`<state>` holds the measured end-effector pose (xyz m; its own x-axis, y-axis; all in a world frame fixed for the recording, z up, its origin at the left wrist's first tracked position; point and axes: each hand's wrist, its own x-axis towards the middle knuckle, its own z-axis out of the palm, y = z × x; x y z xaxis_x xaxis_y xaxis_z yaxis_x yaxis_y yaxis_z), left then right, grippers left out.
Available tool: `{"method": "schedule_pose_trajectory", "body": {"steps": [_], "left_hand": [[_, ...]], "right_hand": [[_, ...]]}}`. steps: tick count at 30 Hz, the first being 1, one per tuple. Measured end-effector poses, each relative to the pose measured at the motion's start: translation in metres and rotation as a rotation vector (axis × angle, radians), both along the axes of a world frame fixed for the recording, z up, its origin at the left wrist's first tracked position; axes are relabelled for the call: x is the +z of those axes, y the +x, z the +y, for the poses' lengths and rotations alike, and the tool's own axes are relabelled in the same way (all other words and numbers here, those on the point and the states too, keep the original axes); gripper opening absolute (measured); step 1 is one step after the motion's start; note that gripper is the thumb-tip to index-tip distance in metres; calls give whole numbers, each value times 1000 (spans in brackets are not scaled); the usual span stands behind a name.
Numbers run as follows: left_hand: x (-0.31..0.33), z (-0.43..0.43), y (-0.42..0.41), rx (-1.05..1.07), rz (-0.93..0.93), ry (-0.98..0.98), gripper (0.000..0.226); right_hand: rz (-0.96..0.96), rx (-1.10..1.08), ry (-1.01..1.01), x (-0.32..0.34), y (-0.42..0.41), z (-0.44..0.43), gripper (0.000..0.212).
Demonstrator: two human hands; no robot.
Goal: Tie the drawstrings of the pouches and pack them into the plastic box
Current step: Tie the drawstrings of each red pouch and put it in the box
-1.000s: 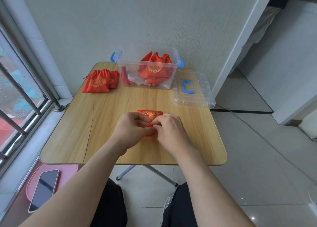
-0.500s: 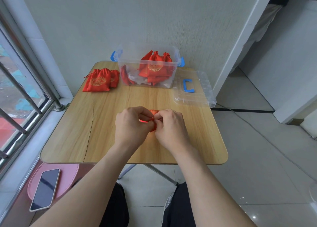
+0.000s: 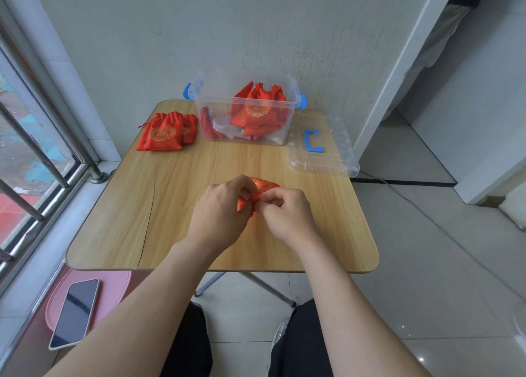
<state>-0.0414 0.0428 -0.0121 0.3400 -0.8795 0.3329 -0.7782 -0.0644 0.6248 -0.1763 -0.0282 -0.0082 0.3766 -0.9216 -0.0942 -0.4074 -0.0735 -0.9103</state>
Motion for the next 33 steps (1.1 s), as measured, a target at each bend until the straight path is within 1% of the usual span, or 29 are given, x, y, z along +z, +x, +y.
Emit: {"method": "schedule_pose_trajectory", "body": {"steps": [4, 8, 10, 13, 15, 17, 22, 27, 29, 31, 33], "left_hand": [[1, 1, 4, -15, 60, -46, 26], [5, 4, 8, 68, 179, -105, 19], [7, 5, 11, 99, 190, -90, 17], [10, 6, 13, 68, 245, -84, 13], [10, 7, 13, 38, 224, -81, 11], [9, 8, 13, -1, 186, -72, 11], [5, 9, 16, -86, 73, -73, 9], [0, 9, 17, -157, -45, -53, 7], [-1, 9, 15, -184, -78, 13, 6], [-2, 8, 13, -180, -95, 121, 18], [-1, 7, 10, -159, -106, 221, 25]], "right_hand": [[-116, 35, 250, 2, 2, -3, 11], [-416, 30, 581, 3, 3, -7, 6], [-492, 23, 674, 3, 5, -7, 6], [-535, 29, 752, 4, 4, -4, 6], [-548, 11, 769, 5, 4, -4, 5], [-521, -12, 745, 5, 4, -5, 6], [-440, -44, 665, 2, 3, -4, 16], [-375, -45, 590, 0, 0, -5, 9], [-349, -39, 579, 0, 1, -5, 12], [-320, -18, 580, 0, 2, -4, 15], [-303, -8, 577, -2, 4, -3, 13]]}}
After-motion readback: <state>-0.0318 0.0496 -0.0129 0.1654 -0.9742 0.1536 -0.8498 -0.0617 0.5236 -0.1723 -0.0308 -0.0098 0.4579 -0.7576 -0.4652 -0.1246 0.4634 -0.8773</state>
